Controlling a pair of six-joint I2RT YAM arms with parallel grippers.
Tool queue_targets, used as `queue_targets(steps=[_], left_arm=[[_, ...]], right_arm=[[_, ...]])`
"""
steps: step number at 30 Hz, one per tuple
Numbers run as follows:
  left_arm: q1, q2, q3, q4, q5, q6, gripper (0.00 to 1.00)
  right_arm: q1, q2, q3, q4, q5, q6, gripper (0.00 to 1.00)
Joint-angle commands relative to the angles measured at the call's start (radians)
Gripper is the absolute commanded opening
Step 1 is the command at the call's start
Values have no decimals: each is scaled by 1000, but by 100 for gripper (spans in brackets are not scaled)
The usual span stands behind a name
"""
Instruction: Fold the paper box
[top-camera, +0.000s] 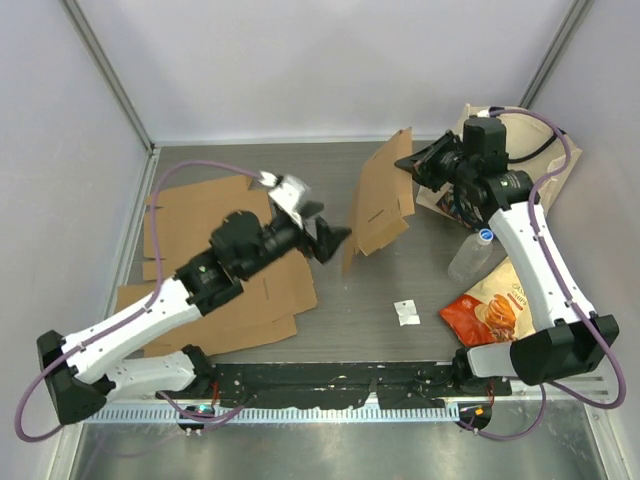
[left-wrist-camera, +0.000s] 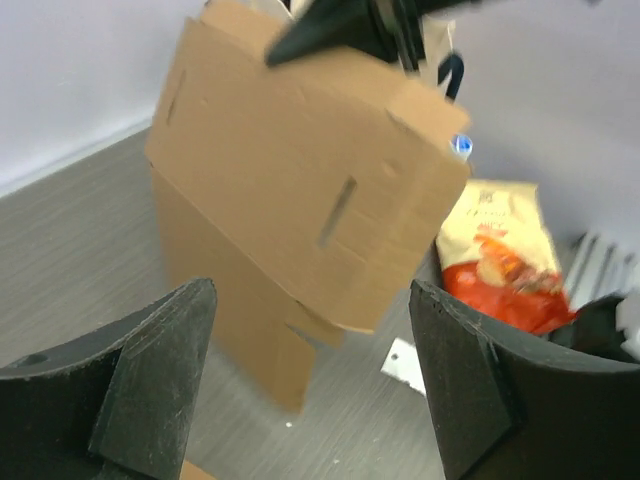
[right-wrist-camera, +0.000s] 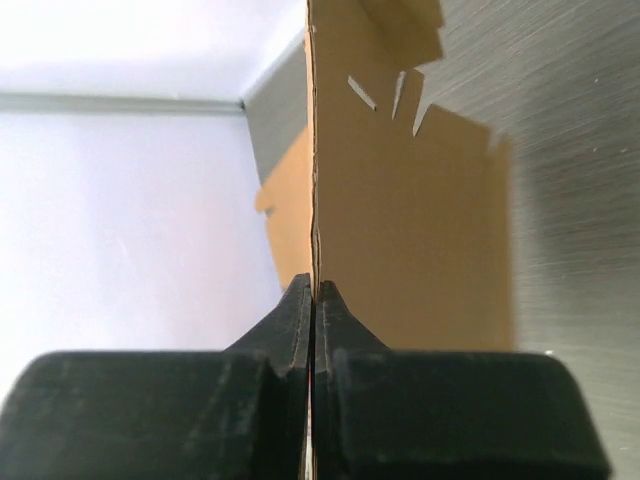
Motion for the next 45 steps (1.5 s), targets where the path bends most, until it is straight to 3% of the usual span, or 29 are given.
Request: queue_targets(steps=[1, 2, 5, 10, 16, 19, 21, 22, 23, 25, 27, 28, 29, 30, 31, 32, 33, 34, 35, 37, 39, 41, 42, 43, 45], left_arm=[[-249, 22, -55, 183, -380, 392, 83], [-327, 41, -64, 225, -420, 450, 84], [-388, 115, -66, 333, -488, 542, 86], [-418, 233, -31, 475, -570, 650, 91], [-454, 395, 21, 751, -833, 881, 87], [-463, 451, 40, 865, -905, 986, 78], [-472, 483, 34, 954, -929, 1082, 66], [-483, 495, 23, 1066, -958, 1113, 62], [-486, 506, 18, 1121, -969, 1147, 51], [-495, 518, 11, 1182, -973, 1199, 41], [-504, 509, -1, 1173, -968, 1199, 22], [-509, 501, -9, 1157, -963, 1179, 16], [-509, 489, -14, 1129, -965, 1153, 10], [-507, 474, -18, 1018, -963, 1106, 10], [-504, 430, -23, 949, -953, 1004, 8], [-500, 402, -28, 874, -918, 930, 7], [-492, 374, -31, 700, -890, 859, 5], [-466, 304, -28, 602, -855, 702, 3], [-446, 271, -22, 507, -772, 626, 2], [-365, 202, -3, 266, -691, 477, 1], [-255, 97, 3, 88, -492, 299, 1], [-169, 12, 17, -10, -346, 157, 0], [-95, -9, 34, -94, -227, 130, 0], [-66, -34, 44, -132, -186, 113, 0], [5, -83, 83, -228, -62, 79, 0]], right_arm=[[10, -62, 54, -133, 184, 439, 1], [17, -88, 35, -136, 193, 494, 1], [44, -91, 24, -169, 286, 606, 1], [92, -80, 109, -283, 429, 688, 1], [141, -88, 110, -306, 474, 746, 1], [162, -97, 100, -303, 486, 767, 1], [167, -103, 84, -288, 494, 771, 1], [171, -110, 83, -288, 504, 772, 1], [179, -113, 78, -286, 520, 774, 1], [184, -119, 64, -266, 530, 765, 1], [185, -125, 53, -227, 530, 732, 5], [187, -126, 53, -208, 535, 705, 9], [187, -128, 50, -188, 538, 620, 19], [187, -133, 44, -115, 532, 557, 24], [187, -136, 41, -83, 533, 478, 35], [185, -151, 21, -15, 533, 329, 60], [184, -162, 8, 52, 524, 192, 70], [179, -168, -8, 123, 420, 37, 75], [178, -179, 3, 117, 403, -207, 77], [175, -226, -5, 132, 309, -416, 80], [175, -293, -2, 117, 259, -679, 81], [173, -335, -6, 135, 143, -818, 82], [173, -346, 4, 128, 98, -923, 82], [173, -340, 21, 113, -27, -973, 82], [173, -317, 81, 57, -138, -1082, 80]])
